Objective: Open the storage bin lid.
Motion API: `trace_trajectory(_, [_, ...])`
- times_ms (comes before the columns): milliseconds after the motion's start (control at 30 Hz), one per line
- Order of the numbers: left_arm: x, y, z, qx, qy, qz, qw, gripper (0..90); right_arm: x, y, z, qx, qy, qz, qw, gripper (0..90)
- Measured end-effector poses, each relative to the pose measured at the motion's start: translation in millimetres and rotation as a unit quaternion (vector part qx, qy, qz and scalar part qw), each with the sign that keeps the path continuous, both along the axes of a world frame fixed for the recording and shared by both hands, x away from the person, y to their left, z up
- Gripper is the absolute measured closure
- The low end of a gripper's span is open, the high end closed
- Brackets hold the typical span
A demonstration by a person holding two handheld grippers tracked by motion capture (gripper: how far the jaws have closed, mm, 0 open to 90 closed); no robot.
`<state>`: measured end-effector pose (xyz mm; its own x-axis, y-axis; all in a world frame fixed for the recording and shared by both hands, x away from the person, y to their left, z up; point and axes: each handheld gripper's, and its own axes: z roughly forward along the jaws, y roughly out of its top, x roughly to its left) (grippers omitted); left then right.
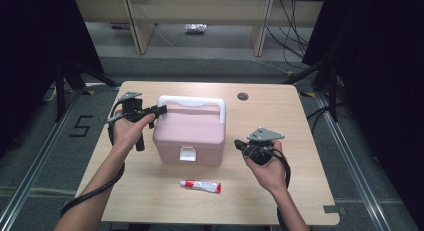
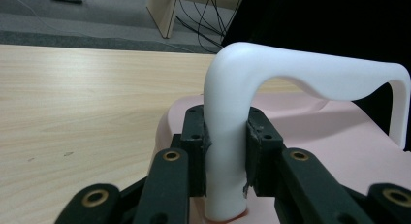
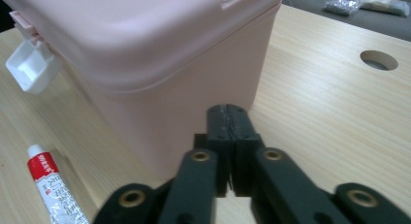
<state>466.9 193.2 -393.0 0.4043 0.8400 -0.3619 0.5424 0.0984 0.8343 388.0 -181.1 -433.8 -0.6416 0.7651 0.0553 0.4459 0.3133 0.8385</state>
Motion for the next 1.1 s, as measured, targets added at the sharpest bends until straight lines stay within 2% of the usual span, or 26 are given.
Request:
trace_trajectory(133, [1.8, 0.0, 2.9, -0.004, 0.009, 0.001, 0.9999, 73.0, -0.5, -0.2, 1.9, -0.007, -0.009, 0.006, 0.9999, 90.0])
trace_trajectory(167, [2.2, -0.2, 3.6, -0.005, 0.010, 0.002, 0.9999, 73.0, -2.9, 2.1, 2.6, 0.007, 0.006, 0.003, 1.0000, 90.0])
trace_trajectory(300, [3.6, -0.4, 6.3, -0.007, 0.016, 0.000, 0.9999, 73.0, -4.3, 4.0, 5.9, 0.003, -0.002, 0.019, 0.9998, 90.0])
trace_trajectory(333, [3.7, -0.3, 6.8, -0.006, 0.017, 0.000, 0.9998, 73.0, -6.4, 4.9, 7.8, 0.003, 0.002, 0.012, 0.9999, 90.0])
trace_trajectory(433, [4.4, -0.1, 8.4, -0.006, 0.020, 0.000, 0.9998, 73.0, -5.8, 5.5, 11.5, 0.000, -0.011, 0.023, 0.9997, 90.0])
trace_trajectory(467, [4.7, -0.1, 8.8, -0.006, 0.021, -0.001, 0.9998, 73.1, -6.2, 6.5, 12.9, 0.002, -0.010, 0.024, 0.9996, 90.0])
trace_trajectory(500, [4.9, -0.3, 9.3, -0.006, 0.022, 0.000, 0.9997, 73.0, -6.6, 8.7, 12.7, 0.014, -0.008, 0.026, 0.9995, 90.0])
trace_trajectory(533, [5.2, -0.2, 9.9, -0.006, 0.024, -0.001, 0.9997, 73.0, -7.3, 9.8, 13.7, 0.015, -0.002, 0.026, 0.9995, 90.0])
trace_trajectory(633, [6.0, -0.4, 11.6, -0.006, 0.024, 0.000, 0.9997, 73.0, -7.6, 10.4, 15.2, 0.002, -0.008, 0.030, 0.9995, 90.0])
trace_trajectory(700, [6.4, -0.5, 12.3, -0.005, 0.025, -0.002, 0.9997, 73.0, -8.8, 12.5, 15.5, 0.013, -0.002, 0.027, 0.9996, 90.0])
trace_trajectory(767, [6.7, -0.7, 12.6, -0.004, 0.026, -0.001, 0.9997, 73.0, -7.8, 13.0, 16.2, 0.010, -0.013, 0.031, 0.9994, 90.0])
trace_trajectory(800, [6.9, -0.6, 12.7, -0.005, 0.027, -0.001, 0.9996, 73.0, -9.2, 14.8, 16.7, 0.015, -0.001, 0.030, 0.9994, 90.0])
trace_trajectory(833, [7.1, -0.6, 13.0, -0.005, 0.027, -0.001, 0.9996, 73.0, -8.5, 16.3, 16.0, 0.024, -0.001, 0.032, 0.9992, 90.0])
trace_trajectory(900, [7.5, -0.5, 13.6, -0.005, 0.029, -0.002, 0.9996, 73.0, -9.0, 17.5, 16.7, 0.017, -0.002, 0.029, 0.9994, 90.0])
trace_trajectory(933, [7.7, -0.5, 13.8, -0.004, 0.029, -0.002, 0.9996, 73.1, -7.6, 17.8, 16.3, 0.015, -0.012, 0.037, 0.9992, 90.0])
trace_trajectory(967, [7.8, -0.6, 13.9, -0.004, 0.029, -0.002, 0.9996, 73.0, -8.3, 18.7, 16.6, 0.015, -0.004, 0.038, 0.9992, 90.0])
trace_trajectory(1000, [7.9, -0.7, 14.0, -0.004, 0.029, -0.002, 0.9996, 73.0, -7.9, 18.9, 16.7, 0.011, -0.010, 0.039, 0.9991, 90.0])
trace_trajectory(1067, [8.1, -0.7, 14.3, -0.003, 0.030, -0.003, 0.9995, 73.0, -9.8, 21.2, 17.6, 0.021, 0.005, 0.035, 0.9992, 90.0])
trace_trajectory(1100, [8.2, -0.5, 14.5, -0.003, 0.031, -0.003, 0.9995, 73.0, -7.8, 21.0, 17.4, 0.017, -0.010, 0.042, 0.9989, 90.0])
